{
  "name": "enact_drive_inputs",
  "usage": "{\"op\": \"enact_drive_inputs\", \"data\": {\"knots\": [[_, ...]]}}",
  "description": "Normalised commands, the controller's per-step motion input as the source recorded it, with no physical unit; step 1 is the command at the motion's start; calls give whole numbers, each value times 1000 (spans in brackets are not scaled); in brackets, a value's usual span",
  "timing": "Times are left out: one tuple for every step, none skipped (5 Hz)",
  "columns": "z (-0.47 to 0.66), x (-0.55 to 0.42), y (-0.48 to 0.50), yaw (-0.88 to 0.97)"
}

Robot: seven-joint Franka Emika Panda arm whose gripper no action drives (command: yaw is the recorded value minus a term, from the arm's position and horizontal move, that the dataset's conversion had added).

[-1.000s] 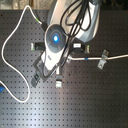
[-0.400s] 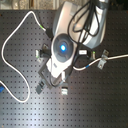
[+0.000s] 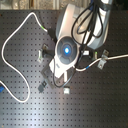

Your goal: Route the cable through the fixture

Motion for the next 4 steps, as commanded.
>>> {"op": "enact_drive_inputs", "data": {"knots": [[-4,-506,-491,0],[-36,-167,-161,0],[-5,5,-30,-434],[0,43,48,-591]]}}
